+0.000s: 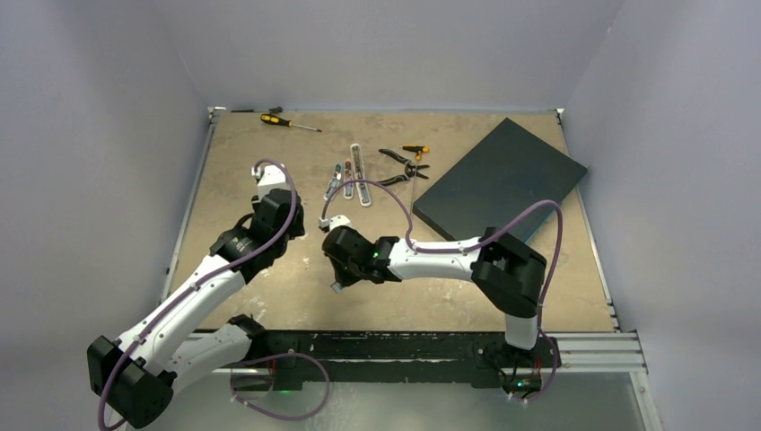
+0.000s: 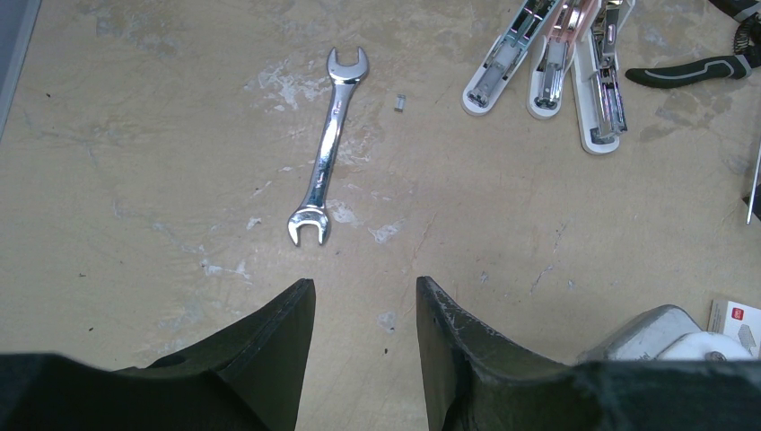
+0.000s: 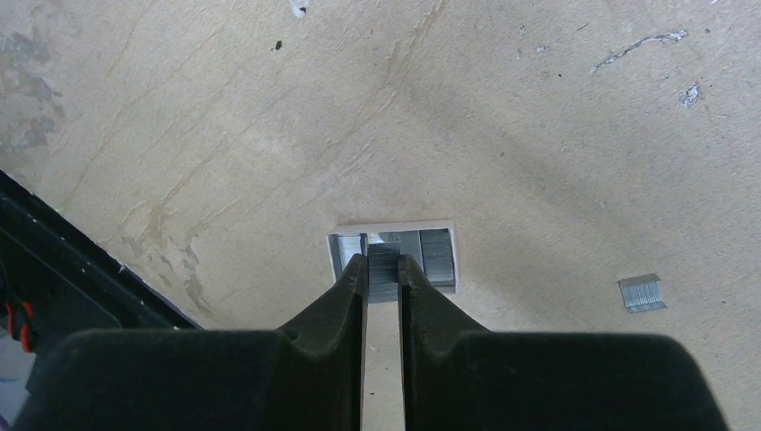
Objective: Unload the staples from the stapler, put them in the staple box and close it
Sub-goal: Adjust the staple in the staple box.
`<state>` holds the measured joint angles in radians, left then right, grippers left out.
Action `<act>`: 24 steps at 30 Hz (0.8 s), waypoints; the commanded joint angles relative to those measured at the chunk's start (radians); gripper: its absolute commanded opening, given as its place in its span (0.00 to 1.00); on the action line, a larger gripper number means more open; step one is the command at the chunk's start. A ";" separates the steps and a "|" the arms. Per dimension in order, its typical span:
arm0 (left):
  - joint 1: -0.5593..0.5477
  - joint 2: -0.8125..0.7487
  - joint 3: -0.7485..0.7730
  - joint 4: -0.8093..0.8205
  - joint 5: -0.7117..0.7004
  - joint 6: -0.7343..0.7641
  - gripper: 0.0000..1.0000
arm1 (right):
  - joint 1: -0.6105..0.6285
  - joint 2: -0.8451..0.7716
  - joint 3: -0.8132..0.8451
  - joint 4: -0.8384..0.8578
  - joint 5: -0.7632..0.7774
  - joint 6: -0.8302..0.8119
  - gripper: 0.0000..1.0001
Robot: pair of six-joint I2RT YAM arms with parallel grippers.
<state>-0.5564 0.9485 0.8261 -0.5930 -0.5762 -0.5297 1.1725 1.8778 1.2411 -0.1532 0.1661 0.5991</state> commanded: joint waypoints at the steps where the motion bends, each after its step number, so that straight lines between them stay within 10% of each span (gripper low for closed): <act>1: 0.008 -0.004 -0.002 0.016 -0.007 0.019 0.44 | 0.010 -0.026 0.011 -0.018 0.033 -0.075 0.16; 24: 0.008 -0.001 -0.001 0.016 -0.005 0.020 0.43 | 0.041 0.025 0.050 -0.024 0.035 -0.147 0.16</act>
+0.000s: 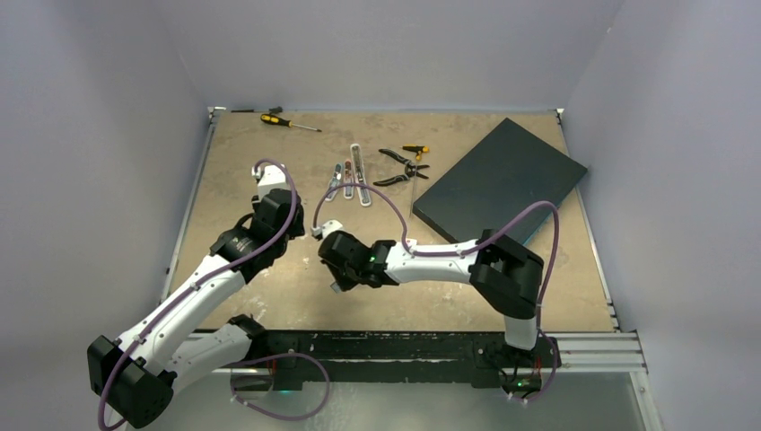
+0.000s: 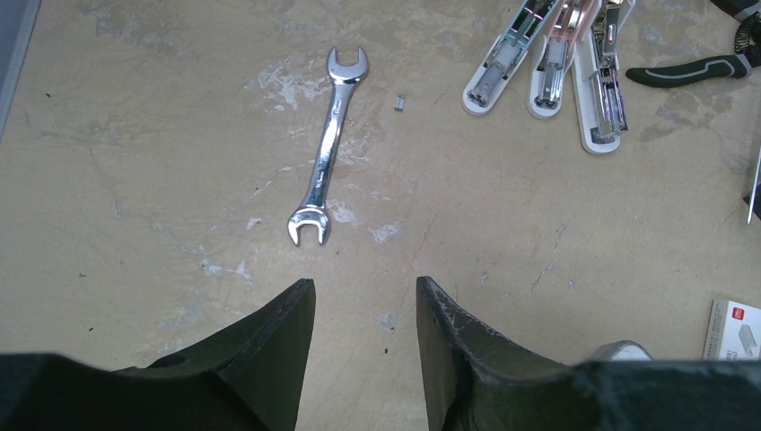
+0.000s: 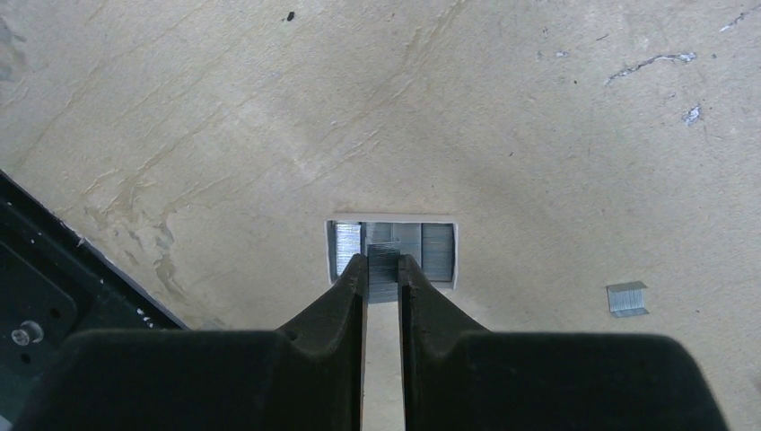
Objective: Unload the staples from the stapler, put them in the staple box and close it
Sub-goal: Adjust the staple in the staple box.
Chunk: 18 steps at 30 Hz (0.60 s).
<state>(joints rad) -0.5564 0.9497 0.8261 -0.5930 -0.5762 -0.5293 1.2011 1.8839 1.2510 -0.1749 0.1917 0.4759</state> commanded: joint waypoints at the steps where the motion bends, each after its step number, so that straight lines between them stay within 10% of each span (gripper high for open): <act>1: 0.008 -0.003 -0.001 0.017 -0.004 0.020 0.43 | 0.014 0.020 0.042 -0.004 0.013 -0.024 0.16; 18: 0.008 -0.002 -0.002 0.019 -0.002 0.023 0.44 | 0.030 0.042 0.074 -0.025 0.079 -0.028 0.16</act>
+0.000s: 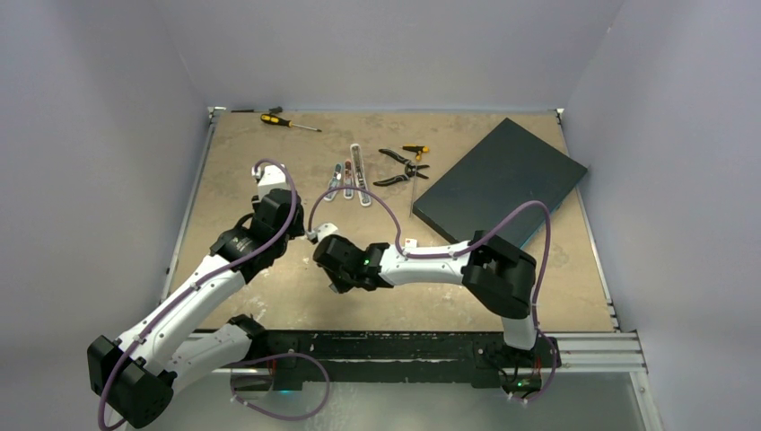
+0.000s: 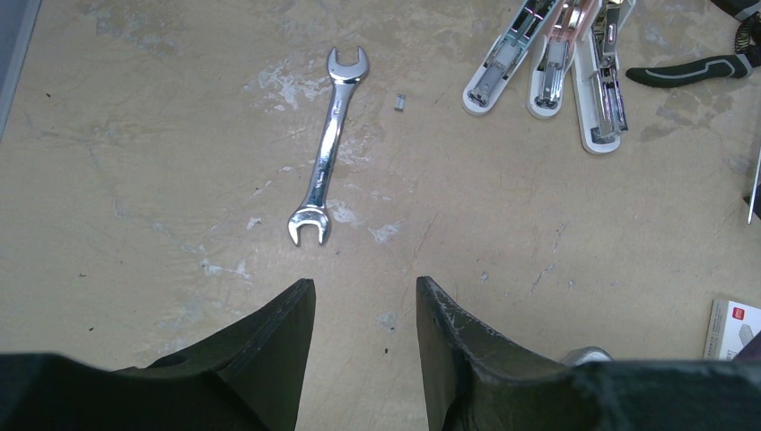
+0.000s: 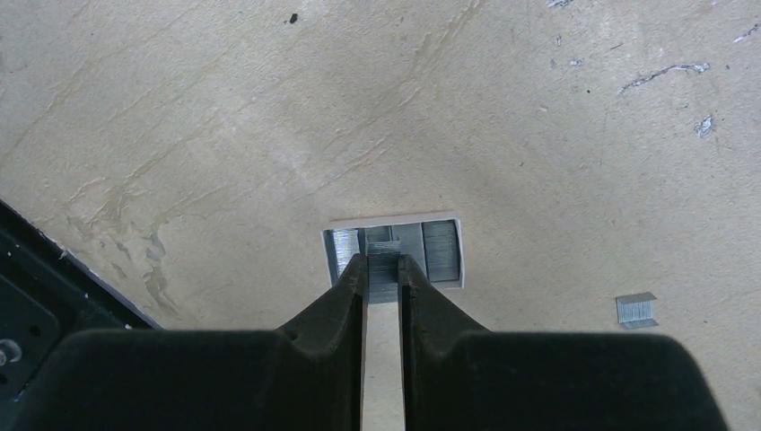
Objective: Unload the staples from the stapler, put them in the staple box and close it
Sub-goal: Adjust the staple in the staple box.
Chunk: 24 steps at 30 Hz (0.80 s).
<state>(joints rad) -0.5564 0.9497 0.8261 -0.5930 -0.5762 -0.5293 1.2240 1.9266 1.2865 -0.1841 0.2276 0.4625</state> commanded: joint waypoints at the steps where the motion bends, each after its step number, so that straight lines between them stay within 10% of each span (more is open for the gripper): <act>1: 0.007 -0.001 -0.002 0.019 -0.002 0.023 0.43 | 0.008 -0.001 0.039 -0.017 0.047 -0.015 0.16; 24: 0.007 0.001 -0.002 0.019 0.001 0.025 0.44 | 0.011 -0.016 0.027 0.009 0.029 -0.081 0.16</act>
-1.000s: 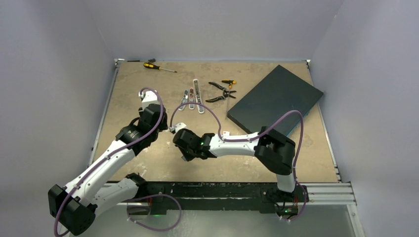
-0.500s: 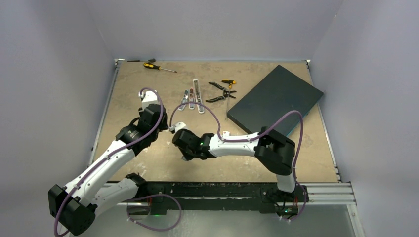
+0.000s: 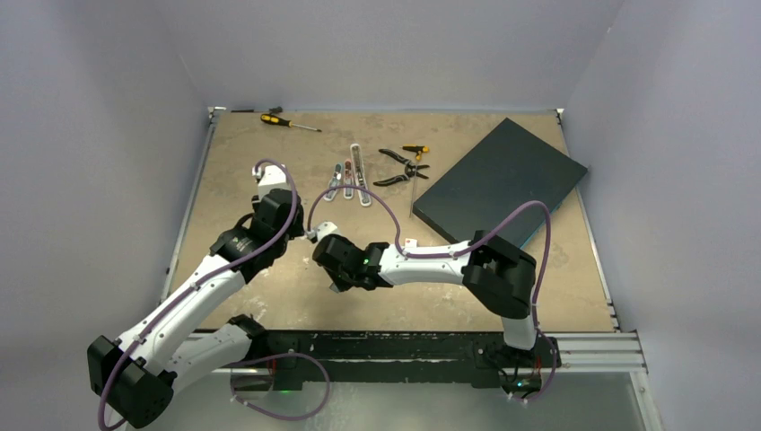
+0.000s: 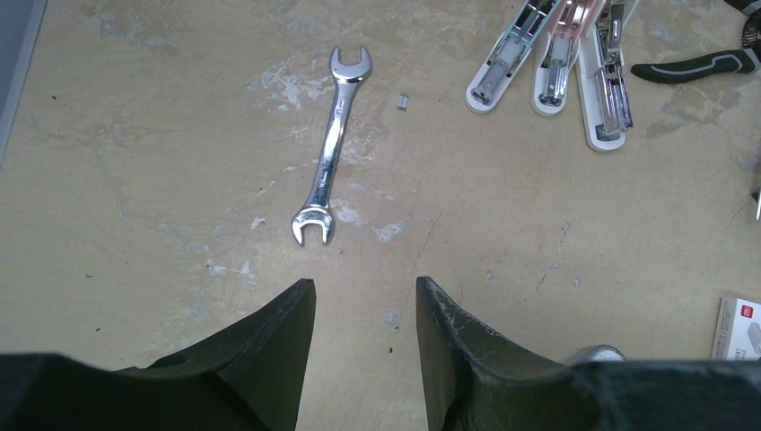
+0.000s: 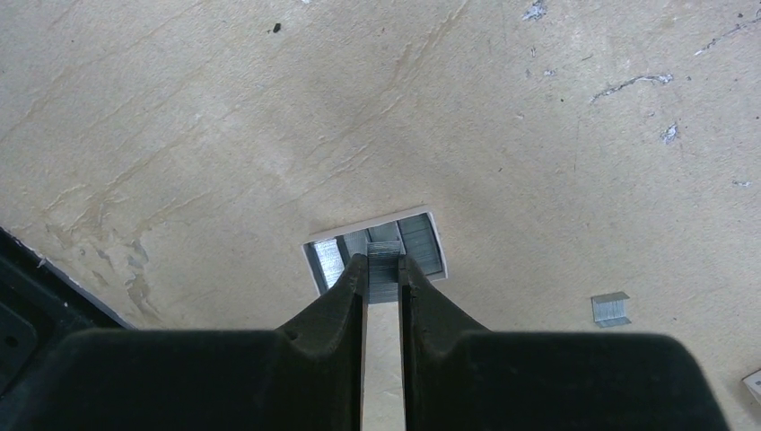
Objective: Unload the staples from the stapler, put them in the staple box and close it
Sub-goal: Adjust the staple in the staple box.
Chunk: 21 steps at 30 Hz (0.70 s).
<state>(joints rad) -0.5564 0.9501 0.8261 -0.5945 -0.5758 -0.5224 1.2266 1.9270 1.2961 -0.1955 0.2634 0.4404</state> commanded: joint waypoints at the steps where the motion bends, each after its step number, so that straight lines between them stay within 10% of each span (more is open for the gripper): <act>1: 0.008 0.000 -0.002 0.021 0.001 0.018 0.43 | 0.008 -0.018 0.016 0.026 -0.013 -0.067 0.16; 21: 0.007 0.003 -0.001 0.021 0.000 0.019 0.44 | 0.029 -0.017 -0.006 0.079 -0.072 -0.177 0.17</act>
<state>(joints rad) -0.5499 0.9497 0.8261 -0.6243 -0.5850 -0.5011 1.2228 1.9266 1.2896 -0.1734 0.2417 0.3428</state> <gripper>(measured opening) 0.434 0.176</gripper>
